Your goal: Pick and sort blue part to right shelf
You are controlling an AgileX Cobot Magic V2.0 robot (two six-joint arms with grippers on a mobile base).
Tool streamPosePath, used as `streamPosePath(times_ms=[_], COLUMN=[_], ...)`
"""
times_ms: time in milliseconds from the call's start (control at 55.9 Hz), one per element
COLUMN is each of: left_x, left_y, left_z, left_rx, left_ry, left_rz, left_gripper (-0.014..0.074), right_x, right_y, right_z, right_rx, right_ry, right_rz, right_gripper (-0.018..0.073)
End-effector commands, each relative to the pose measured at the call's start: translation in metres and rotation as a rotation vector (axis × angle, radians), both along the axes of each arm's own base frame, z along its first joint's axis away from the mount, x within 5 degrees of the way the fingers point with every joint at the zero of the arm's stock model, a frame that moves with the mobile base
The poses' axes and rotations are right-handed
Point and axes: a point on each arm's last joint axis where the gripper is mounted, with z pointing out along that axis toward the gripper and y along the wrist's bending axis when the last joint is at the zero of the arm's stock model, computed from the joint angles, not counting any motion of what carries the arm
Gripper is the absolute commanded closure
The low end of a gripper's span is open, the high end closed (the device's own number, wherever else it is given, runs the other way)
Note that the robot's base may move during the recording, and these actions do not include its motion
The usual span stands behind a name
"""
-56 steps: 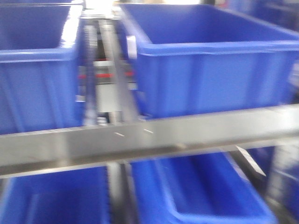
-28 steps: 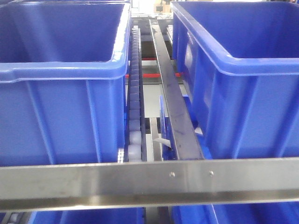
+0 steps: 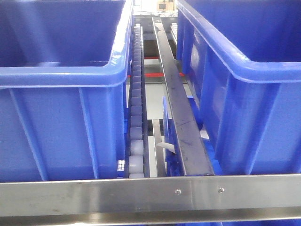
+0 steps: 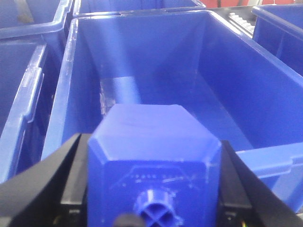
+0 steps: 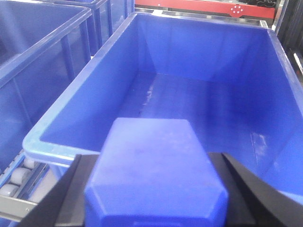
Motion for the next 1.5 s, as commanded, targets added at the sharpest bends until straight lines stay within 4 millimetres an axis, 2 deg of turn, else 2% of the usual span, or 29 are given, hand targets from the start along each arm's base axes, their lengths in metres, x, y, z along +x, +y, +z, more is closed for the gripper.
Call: streamPosePath(times_ms=[0, 770, 895, 1002, 1145, 1253, 1360, 1485], left_x=[0.0, -0.001, -0.001, 0.007, 0.038, 0.076, 0.12, 0.174], left_y=[-0.001, -0.002, -0.002, -0.003, -0.013, -0.024, -0.034, -0.045], left_z=[0.015, 0.016, 0.027, 0.048, 0.083, 0.1, 0.106, 0.101], left_rx=[-0.019, -0.04, -0.043, -0.021, 0.013, 0.023, 0.04, 0.056], left_ry=[-0.095, -0.105, -0.104, -0.059, 0.063, 0.179, 0.276, 0.385], left_rz=[-0.011, -0.021, -0.022, -0.024, -0.06, -0.092, -0.101, -0.1], left_gripper=[0.0293, 0.0293, 0.0293, 0.0293, 0.0293, 0.0293, 0.0293, 0.0293], right_x=[0.0, 0.0, -0.001, -0.001, -0.001, -0.001, -0.001, -0.001], right_y=[0.0, 0.0, 0.0, 0.001, 0.001, 0.001, 0.001, 0.001], right_z=[0.016, 0.016, 0.016, 0.017, 0.017, 0.017, 0.017, 0.017], right_rx=[0.005, 0.005, 0.006, 0.008, 0.008, 0.007, 0.007, 0.007], right_ry=[-0.104, -0.104, -0.106, -0.113, -0.113, -0.112, -0.112, -0.112], right_rz=[0.008, 0.008, 0.009, 0.01, 0.01, 0.01, 0.01, 0.01], right_gripper=[0.0335, 0.0335, 0.0335, 0.0335, 0.0335, 0.0335, 0.0335, 0.0335])
